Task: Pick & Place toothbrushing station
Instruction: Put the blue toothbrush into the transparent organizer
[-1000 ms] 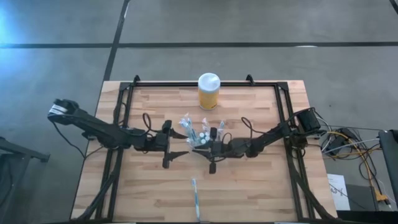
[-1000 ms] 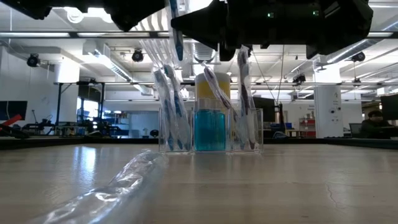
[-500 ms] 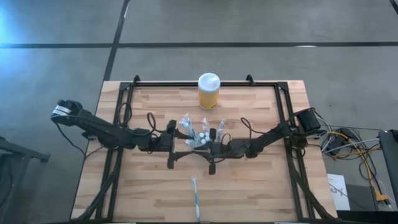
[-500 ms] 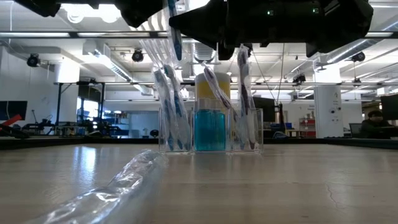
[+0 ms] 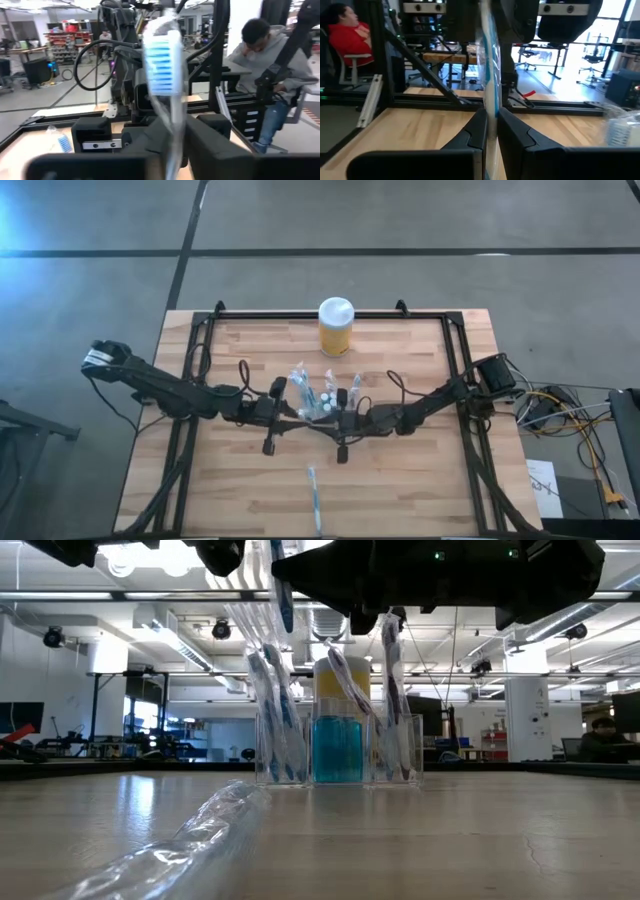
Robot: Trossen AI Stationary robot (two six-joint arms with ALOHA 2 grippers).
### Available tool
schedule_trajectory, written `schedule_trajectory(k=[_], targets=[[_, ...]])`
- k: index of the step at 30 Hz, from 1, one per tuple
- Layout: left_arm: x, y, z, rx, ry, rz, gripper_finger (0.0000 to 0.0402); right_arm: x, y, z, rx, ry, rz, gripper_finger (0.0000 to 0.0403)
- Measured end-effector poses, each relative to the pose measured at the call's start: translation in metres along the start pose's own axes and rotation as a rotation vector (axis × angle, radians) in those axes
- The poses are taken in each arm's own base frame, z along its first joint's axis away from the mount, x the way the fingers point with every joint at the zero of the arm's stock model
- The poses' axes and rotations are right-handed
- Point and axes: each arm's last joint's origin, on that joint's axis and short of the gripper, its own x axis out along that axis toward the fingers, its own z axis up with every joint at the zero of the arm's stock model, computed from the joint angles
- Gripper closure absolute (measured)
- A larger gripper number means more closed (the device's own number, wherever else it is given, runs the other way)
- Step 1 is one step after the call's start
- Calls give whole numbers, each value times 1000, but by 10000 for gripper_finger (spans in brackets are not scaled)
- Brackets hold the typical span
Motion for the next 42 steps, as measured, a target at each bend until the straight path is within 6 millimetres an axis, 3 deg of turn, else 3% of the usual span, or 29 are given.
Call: schedule_trajectory(k=[3,10,15,20,25,32,37,42], targets=[[0,0,0,9,2,-13,384,0,1,0,6,2,6,373],[-10,1,11,24,-15,-34,384,-3,7,4,50,-8,14,309],[-38,5,31,21,-54,-30,384,-6,10,11,62,15,25,253],[-79,12,27,1,-55,-19,384,-22,11,28,88,45,44,235],[-119,17,2,-40,-63,-18,384,-56,10,52,22,45,158,264],[-156,22,-17,-71,-71,-12,384,-120,-23,74,56,-73,155,366],[-173,26,-19,-78,-82,42,384,-163,-39,68,91,-161,109,390],[-179,28,-27,-90,-25,77,384,-184,-46,51,123,-241,109,394]])
